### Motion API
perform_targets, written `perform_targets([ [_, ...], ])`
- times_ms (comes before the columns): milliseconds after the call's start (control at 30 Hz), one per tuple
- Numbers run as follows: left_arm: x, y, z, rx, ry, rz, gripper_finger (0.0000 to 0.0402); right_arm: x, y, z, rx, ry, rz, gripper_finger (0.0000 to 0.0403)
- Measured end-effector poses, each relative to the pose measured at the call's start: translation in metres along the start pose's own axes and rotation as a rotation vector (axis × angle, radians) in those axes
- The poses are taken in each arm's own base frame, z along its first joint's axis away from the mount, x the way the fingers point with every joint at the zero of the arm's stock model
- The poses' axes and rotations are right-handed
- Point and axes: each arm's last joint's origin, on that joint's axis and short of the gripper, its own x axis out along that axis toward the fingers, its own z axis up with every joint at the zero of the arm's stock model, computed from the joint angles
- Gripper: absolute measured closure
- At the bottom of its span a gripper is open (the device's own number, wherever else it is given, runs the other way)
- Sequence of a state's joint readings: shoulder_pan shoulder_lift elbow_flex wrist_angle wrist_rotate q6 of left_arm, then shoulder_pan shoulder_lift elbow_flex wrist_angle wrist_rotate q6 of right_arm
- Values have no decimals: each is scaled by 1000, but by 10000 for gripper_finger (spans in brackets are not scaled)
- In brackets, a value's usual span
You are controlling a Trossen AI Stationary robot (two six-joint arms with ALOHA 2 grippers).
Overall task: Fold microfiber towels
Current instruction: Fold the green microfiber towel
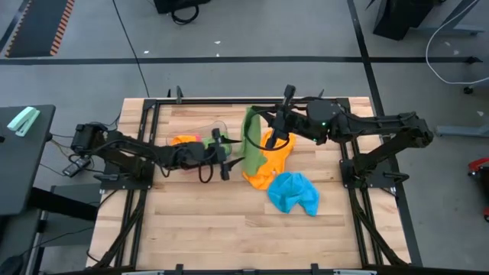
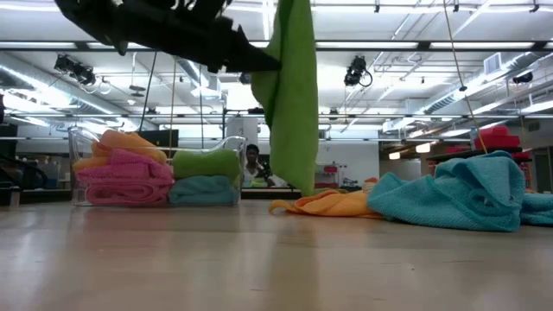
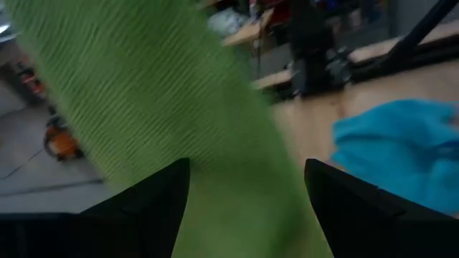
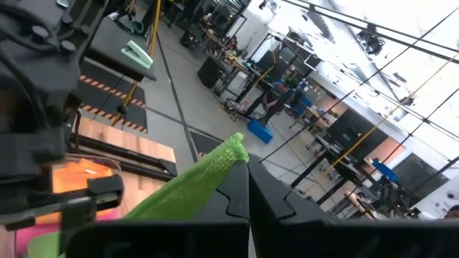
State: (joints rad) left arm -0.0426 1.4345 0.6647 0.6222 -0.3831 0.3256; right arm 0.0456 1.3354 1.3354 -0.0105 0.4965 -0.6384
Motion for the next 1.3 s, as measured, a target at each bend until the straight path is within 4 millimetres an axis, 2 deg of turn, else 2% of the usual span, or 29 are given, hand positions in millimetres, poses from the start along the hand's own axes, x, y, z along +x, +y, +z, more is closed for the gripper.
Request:
perform_targets([
  [133, 1, 2, -3, 7, 28, 18, 142, 0, 0, 0, 4, 1, 0, 402],
  [333, 0, 1, -3, 12, 36, 11, 204, 0, 0, 0, 4, 4, 2, 402],
  [500, -2, 2, -3, 19, 67, 78, 289, 0, 2, -4, -16, 36, 21, 402],
  [633, -15, 3, 5, 44, 109, 126, 379, -2, 6, -10, -57, 102, 55, 402],
  [667, -19, 3, 10, 42, 114, 118, 389, -2, 6, -11, -62, 110, 59, 402],
  [833, -34, 8, 43, 9, 93, 83, 378, -6, 8, -11, -81, 122, 91, 402],
  [967, -40, 10, 70, -9, 45, 68, 386, -13, 16, -4, -73, 92, 126, 402],
  [1133, -46, 11, 98, 39, 114, 8, 393, -34, 29, 11, -50, 31, 200, 402],
  [1300, -57, 12, 121, 49, 159, -41, 375, -62, 40, 25, 4, -27, 292, 402],
])
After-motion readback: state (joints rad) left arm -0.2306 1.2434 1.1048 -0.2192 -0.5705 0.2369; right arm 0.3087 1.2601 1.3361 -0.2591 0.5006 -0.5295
